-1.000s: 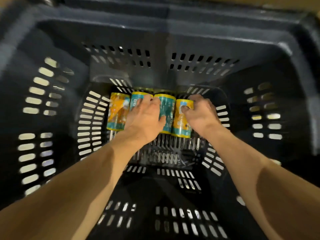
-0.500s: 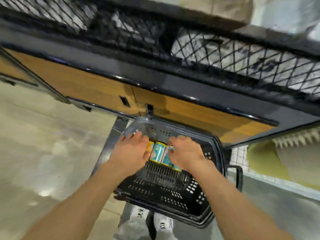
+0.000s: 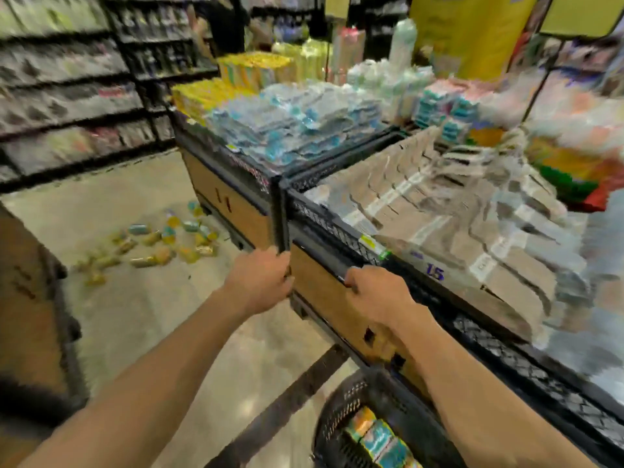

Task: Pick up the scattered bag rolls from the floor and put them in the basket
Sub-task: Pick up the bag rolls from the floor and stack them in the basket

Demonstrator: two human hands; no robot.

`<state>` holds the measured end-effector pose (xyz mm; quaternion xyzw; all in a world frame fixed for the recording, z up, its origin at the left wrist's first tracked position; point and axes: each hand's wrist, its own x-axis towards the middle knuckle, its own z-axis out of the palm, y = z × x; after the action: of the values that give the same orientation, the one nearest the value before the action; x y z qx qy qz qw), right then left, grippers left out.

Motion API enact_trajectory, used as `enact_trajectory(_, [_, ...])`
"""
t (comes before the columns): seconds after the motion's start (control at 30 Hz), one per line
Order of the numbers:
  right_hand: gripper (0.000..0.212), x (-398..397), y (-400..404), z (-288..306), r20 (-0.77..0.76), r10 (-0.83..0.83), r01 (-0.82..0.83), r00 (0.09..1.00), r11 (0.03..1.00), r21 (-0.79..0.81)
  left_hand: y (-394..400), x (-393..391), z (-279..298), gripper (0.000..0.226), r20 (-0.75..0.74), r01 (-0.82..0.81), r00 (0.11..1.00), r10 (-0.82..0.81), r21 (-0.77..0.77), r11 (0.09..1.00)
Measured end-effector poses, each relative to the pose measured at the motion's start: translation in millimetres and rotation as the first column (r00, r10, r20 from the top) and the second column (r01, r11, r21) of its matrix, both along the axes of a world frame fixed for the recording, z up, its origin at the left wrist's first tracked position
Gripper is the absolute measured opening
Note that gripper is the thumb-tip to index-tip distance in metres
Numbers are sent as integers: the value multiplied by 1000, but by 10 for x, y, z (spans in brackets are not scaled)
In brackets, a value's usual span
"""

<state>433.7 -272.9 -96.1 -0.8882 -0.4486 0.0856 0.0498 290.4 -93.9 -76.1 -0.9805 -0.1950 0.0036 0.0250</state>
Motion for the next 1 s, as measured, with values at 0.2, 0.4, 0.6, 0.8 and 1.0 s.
enact_trajectory(0.2, [19, -674, 1383, 568, 53, 259, -261, 964, 964, 47, 856, -945, 470, 36, 107, -249, 960, 260, -104, 963])
enact_trajectory(0.4, [27, -1441, 2599, 757, 14, 431, -431, 902, 902, 34, 1728, -1913, 599, 34, 152, -436, 880, 450, -114, 893])
enact_trajectory(0.6, [32, -1818, 3442, 689, 23, 535, -534, 845, 841, 86, 2393, -2413, 592, 36, 231, -570, 779, 583, -128, 812])
enact_trajectory(0.8, [31, -1699, 4173, 499, -7, 587, -583, 810, 806, 106, 2980, -2351, 434, 33, 218, -634, 727, 651, -152, 758])
enact_trajectory(1.0, [30, -1137, 4915, 381, -40, 604, -597, 796, 794, 114, 3603, -1801, 242, 31, 204, -660, 698, 687, -188, 727])
